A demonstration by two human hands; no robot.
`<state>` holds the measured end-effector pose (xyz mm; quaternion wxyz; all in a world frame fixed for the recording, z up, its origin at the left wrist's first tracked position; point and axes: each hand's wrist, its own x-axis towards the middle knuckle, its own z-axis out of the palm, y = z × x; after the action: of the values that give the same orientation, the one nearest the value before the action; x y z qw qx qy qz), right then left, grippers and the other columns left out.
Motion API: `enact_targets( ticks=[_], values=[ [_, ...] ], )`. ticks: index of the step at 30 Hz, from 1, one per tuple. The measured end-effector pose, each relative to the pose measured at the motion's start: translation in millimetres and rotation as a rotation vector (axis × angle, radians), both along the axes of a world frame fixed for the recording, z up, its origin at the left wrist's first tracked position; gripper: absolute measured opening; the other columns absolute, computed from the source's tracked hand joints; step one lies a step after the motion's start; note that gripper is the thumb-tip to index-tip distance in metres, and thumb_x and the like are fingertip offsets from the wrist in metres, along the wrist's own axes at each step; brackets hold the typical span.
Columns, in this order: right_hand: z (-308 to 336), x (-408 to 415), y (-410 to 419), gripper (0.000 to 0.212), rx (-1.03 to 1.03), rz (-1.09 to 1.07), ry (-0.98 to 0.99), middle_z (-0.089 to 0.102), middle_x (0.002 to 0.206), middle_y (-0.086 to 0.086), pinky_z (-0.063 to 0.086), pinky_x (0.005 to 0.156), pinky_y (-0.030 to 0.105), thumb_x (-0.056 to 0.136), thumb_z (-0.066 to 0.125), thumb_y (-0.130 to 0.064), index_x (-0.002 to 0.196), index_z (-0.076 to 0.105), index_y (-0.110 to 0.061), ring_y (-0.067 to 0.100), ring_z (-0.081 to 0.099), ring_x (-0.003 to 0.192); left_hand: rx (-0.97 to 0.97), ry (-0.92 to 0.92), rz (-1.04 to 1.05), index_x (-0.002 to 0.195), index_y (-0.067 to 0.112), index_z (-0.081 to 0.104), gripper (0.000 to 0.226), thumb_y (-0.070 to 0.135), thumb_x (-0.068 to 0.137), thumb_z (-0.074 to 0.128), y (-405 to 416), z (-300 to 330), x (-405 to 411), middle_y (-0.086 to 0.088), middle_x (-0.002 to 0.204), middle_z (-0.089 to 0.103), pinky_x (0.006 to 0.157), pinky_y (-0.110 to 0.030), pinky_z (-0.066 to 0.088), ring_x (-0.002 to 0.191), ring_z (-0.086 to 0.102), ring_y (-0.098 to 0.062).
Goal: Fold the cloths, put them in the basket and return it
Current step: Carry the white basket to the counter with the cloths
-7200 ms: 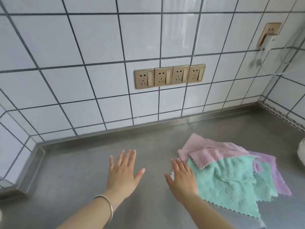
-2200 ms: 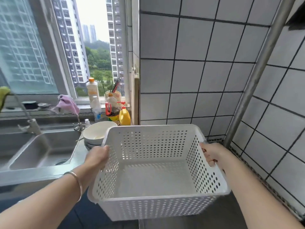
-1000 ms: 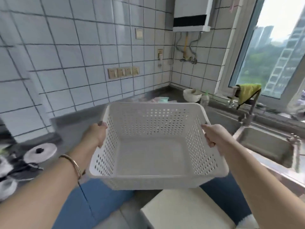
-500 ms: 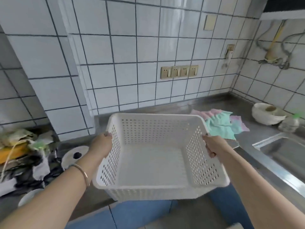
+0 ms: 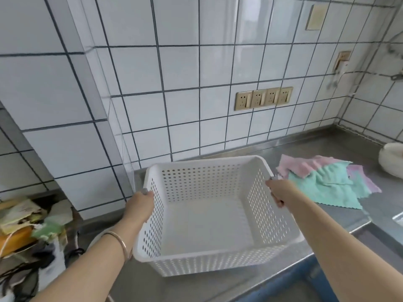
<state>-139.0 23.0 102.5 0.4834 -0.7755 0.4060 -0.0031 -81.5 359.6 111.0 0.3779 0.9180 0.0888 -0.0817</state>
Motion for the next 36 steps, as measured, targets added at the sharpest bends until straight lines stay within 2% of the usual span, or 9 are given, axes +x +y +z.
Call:
enact_targets(
  ticks=[3,11,14,18,24,27,31,34,36],
  values=[
    [-2,23,-3,0.032,-0.012,0.012,0.027,0.038,0.046,0.008,0.025,0.044,0.021,0.092,0.044,-0.024,0.065,0.041,-0.008,0.015,0.033,0.039,0.005,0.001,0.006,0.135,0.008,0.043,0.043,0.027,0.097,0.033,-2,-3,20,-0.018,0.094,0.062,0.045,-0.024,0.031,0.052,0.048,-0.018],
    [-12,105,-26,0.032,0.080,0.112,0.032,0.031,0.051,0.003,0.020,0.044,0.019,0.093,0.043,-0.022,0.063,0.037,-0.015,0.012,0.024,0.040,0.044,0.049,0.096,0.127,0.008,0.050,0.038,0.025,0.095,0.037,-18,-22,80,-0.005,0.064,0.049,0.047,-0.024,0.032,0.052,0.050,-0.021],
    [-17,140,-37,0.029,0.147,0.172,0.040,0.029,0.053,0.002,0.015,0.046,0.018,0.093,0.042,-0.020,0.064,0.039,-0.018,0.011,0.020,0.042,0.048,0.041,0.165,0.128,0.008,0.050,0.040,0.026,0.096,0.035,-27,-29,98,-0.008,0.070,0.055,0.051,-0.025,0.037,0.054,0.051,-0.022],
    [-18,182,-44,0.021,0.181,0.294,0.040,0.029,0.055,0.002,0.015,0.043,0.015,0.092,0.039,-0.013,0.072,0.040,-0.019,0.011,0.020,0.034,0.140,0.009,0.322,0.102,0.002,0.059,0.043,0.024,0.097,0.022,-34,-39,118,-0.013,0.064,0.052,0.052,-0.026,0.037,0.058,0.051,-0.026],
    [-23,225,-44,0.016,0.122,0.491,0.075,0.032,0.056,0.003,0.018,0.040,0.016,0.093,0.035,-0.003,0.087,0.044,-0.014,0.013,0.025,0.036,0.267,0.001,0.449,0.113,0.000,0.055,0.044,0.024,0.100,0.020,-44,-52,129,-0.025,0.114,0.058,0.071,-0.034,0.037,0.095,0.054,-0.037],
    [-29,244,-44,0.021,0.080,0.508,0.119,0.034,0.057,0.004,0.020,0.037,0.013,0.093,0.036,-0.007,0.073,0.042,-0.011,0.013,0.027,0.033,0.320,0.027,0.441,0.109,0.002,0.056,0.037,0.017,0.099,0.023,-45,-51,138,-0.021,0.112,0.059,0.074,-0.035,0.043,0.099,0.055,-0.036],
    [-38,263,-41,0.017,0.047,0.475,0.141,0.039,0.050,0.007,0.027,0.040,0.019,0.094,0.035,-0.017,0.087,0.048,-0.009,0.016,0.033,0.031,0.292,0.026,0.440,0.110,0.004,0.057,0.035,0.018,0.098,0.027,-41,-49,157,-0.021,0.115,0.060,0.078,-0.034,0.043,0.100,0.056,-0.035],
    [-44,275,-39,0.021,0.011,0.497,0.130,0.041,0.051,0.006,0.032,0.043,0.022,0.094,0.038,-0.017,0.076,0.048,-0.012,0.019,0.038,0.039,0.298,0.018,0.448,0.112,0.005,0.057,0.035,0.021,0.097,0.029,-36,-50,174,-0.022,0.117,0.059,0.087,-0.036,0.044,0.104,0.055,-0.036],
    [-46,285,-38,0.019,-0.002,0.474,0.138,0.042,0.052,0.006,0.033,0.042,0.021,0.094,0.036,-0.018,0.082,0.049,-0.010,0.019,0.040,0.038,0.324,0.019,0.444,0.112,0.004,0.056,0.037,0.023,0.098,0.027,-34,-53,182,-0.023,0.115,0.059,0.086,-0.036,0.045,0.103,0.056,-0.036]
  ],
)
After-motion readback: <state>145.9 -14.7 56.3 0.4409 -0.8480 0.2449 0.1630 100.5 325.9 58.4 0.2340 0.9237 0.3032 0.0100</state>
